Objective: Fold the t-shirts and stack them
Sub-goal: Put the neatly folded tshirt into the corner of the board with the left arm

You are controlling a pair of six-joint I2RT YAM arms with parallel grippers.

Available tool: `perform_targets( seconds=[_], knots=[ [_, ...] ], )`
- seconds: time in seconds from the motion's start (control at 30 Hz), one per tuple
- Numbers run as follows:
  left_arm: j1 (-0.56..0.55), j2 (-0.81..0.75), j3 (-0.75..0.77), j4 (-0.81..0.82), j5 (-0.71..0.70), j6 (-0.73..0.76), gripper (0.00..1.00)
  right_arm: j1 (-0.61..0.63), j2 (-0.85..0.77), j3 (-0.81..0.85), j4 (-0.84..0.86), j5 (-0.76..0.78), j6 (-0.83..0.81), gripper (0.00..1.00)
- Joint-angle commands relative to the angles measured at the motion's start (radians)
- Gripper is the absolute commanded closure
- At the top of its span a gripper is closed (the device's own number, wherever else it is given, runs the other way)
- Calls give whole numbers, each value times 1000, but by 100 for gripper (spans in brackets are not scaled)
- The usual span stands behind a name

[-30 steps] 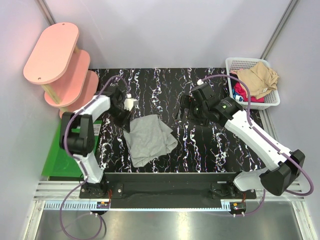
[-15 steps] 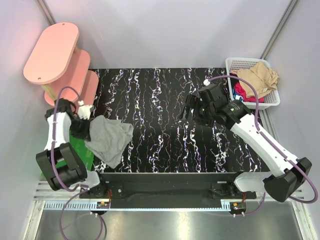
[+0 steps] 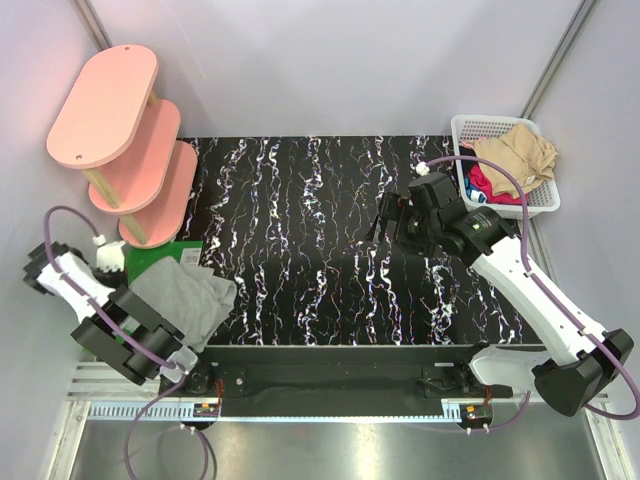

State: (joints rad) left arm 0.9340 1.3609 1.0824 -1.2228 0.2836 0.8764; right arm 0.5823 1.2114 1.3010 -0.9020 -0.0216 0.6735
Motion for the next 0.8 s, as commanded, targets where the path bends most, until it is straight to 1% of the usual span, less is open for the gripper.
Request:
perform_targets(
  seconds=[0.0,0.03,0.07,0.13,0.17,0.27,0.37,0.4,0.43,0.47,0.5,0.57,0.6,0.63,0.73,0.77],
  knots=[
    [144,-17,40,-56,14,151,100,-6,-24,6,32,-21,-25,0],
    [170,-11,47,-60,14,165,100,-6,-23,9,32,-26,-25,0],
    [219,-3,51,-60,14,177,100,-6,-20,9,31,-28,-26,0],
    [270,21,71,-61,14,211,100,-6,-19,9,31,-35,-26,0],
    [320,33,80,-61,15,219,100,-6,-19,9,31,-37,-31,1],
    [406,75,99,-64,20,262,100,-6,-21,-3,37,-43,-32,0],
    [463,102,99,-61,20,306,100,-6,2,-45,80,-110,-28,0],
    [474,107,100,-55,25,312,97,-6,16,-63,107,-136,-28,0],
    [483,109,102,-53,25,318,88,-6,43,-68,115,-180,-28,0],
    [502,104,105,-52,28,338,77,-6,60,-71,123,-198,-25,0],
    [508,98,106,-53,29,349,50,-6,72,-74,129,-208,-26,0],
    [525,58,105,-53,28,392,27,-6,94,-80,144,-228,-31,0],
    [531,44,105,-52,28,410,5,-6,99,-85,147,-227,-32,0],
    [540,23,108,-55,26,426,1,-6,106,-88,150,-225,-32,1],
    [561,-49,161,-89,40,486,1,-6,120,-92,160,-232,-32,0],
    [566,-71,212,-145,61,522,1,-6,123,-95,166,-233,-32,0]
  ],
)
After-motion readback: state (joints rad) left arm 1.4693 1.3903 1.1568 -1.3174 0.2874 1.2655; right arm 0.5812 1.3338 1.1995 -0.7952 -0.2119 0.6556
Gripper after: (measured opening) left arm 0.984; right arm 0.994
